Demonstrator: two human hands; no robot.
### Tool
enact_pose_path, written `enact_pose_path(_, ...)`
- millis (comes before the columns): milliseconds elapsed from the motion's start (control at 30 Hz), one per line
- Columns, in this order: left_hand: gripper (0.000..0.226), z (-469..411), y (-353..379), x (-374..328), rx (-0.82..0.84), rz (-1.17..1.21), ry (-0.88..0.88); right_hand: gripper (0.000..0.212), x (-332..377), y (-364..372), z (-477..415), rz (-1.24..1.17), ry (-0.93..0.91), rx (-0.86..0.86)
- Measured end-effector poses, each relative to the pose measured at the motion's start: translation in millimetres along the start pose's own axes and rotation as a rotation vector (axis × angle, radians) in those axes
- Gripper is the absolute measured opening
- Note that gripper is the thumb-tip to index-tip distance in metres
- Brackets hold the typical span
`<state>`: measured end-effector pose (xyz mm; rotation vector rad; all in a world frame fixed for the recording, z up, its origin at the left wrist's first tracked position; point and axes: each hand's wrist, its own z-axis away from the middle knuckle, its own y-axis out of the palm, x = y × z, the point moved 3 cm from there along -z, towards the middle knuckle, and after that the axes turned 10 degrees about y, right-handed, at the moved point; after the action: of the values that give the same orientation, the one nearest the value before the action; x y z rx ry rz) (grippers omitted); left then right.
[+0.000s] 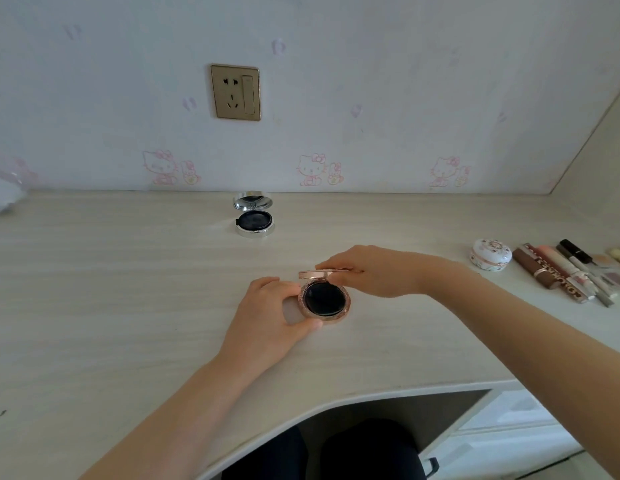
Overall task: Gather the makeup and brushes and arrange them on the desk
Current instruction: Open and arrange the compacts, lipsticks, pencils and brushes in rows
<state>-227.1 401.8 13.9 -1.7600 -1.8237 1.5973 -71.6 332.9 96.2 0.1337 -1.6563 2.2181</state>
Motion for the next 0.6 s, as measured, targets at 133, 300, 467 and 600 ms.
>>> enact_pose_path(133,0.047,-0.4,-0.1,-2.3,-0.018,-0.008,-0.006,0.033,0.3,-2.5,-4.6,-0.037,-0.005,0.017)
enact_pose_path(300,0.043,0.3,2.6,-5.1,-0.065,-0.063,-0.014,0.033,-4.3,-1.8,-9.8,-0.129,0.013,0.006)
enact_pose_path(467,0.048,0.7,4.7,-3.5,-0.034,-0.095,-0.029,0.035,-6.6,-1.7,-15.3,-0.174,0.019,0.0)
enact_pose_path(600,0.049,1.5,5.1,-2.7,-0.02,-0.094,-0.034,0.035,-7.1,-0.7,-15.6,-0.192,0.035,-0.006)
